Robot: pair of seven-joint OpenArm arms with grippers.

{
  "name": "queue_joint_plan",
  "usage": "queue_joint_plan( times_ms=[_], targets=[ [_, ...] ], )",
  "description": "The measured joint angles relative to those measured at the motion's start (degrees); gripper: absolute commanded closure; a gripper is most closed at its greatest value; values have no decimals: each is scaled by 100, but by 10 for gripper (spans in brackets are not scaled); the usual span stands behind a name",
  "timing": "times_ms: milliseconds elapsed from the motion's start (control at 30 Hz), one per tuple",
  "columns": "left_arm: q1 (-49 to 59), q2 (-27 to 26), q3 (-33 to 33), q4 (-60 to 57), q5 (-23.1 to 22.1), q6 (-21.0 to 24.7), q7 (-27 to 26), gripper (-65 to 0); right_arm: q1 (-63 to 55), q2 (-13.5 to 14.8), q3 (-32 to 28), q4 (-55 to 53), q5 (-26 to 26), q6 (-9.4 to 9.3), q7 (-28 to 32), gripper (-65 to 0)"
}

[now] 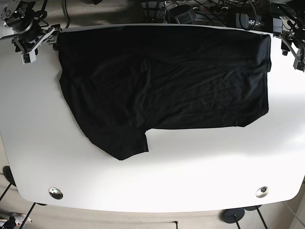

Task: Fold the T-shirt properly
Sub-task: 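Reach both grippers to the shirt's hem and grasp it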

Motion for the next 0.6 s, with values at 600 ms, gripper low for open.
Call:
queue_joint_plan(
  times_ms=[600],
  targets=[
    [-2015, 474, 1128, -125, 96, -22, 83, -287, 3482, -356, -1561, -1928, -2048, 129, -133, -525]
  ],
)
